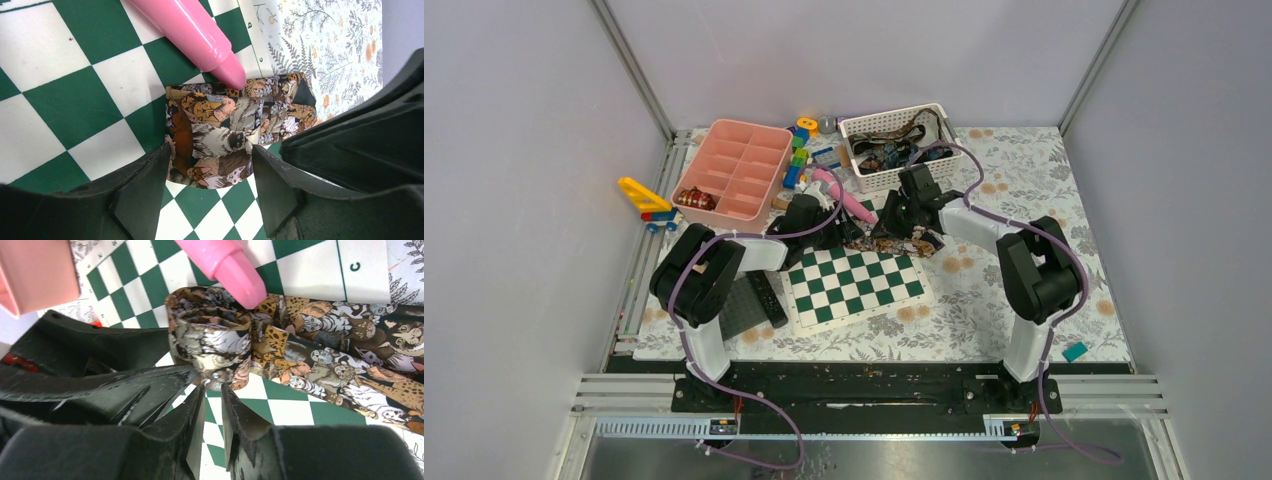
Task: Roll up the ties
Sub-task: Roll the tie at the center of the board.
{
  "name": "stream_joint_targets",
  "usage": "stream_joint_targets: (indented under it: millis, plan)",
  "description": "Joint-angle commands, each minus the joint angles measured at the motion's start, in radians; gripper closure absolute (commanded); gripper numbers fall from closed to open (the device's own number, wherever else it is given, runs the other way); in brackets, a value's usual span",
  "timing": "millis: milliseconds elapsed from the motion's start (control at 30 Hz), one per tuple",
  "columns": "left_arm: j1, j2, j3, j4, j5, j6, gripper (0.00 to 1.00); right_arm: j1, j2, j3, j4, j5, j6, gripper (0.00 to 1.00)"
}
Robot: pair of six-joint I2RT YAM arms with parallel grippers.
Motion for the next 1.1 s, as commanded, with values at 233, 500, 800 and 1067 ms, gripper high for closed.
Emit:
stream_joint_targets:
  millis: [233,500,800,1067]
  plan:
    - [-0.001,-0.036,-0.001,0.035,0.010,0.013,0.38,-0.004,0.119,0.068,0.013,-0.049,-0.002,0.75]
    - [0.001,-0.045,-0.005,0.022,0.001,0.019,0.32,-0.002,0.154,0.084,0.030,-0.082,0.013,0.75]
    - [0.004,-0.007,-0.003,0.051,0.017,0.009,0.32,-0.003,0.148,0.063,0.030,-0.070,0.009,0.75]
    - [0.004,0.023,-0.008,0.083,0.038,0.014,0.35,-0.002,0.147,0.059,0.032,-0.072,0.011,0.75]
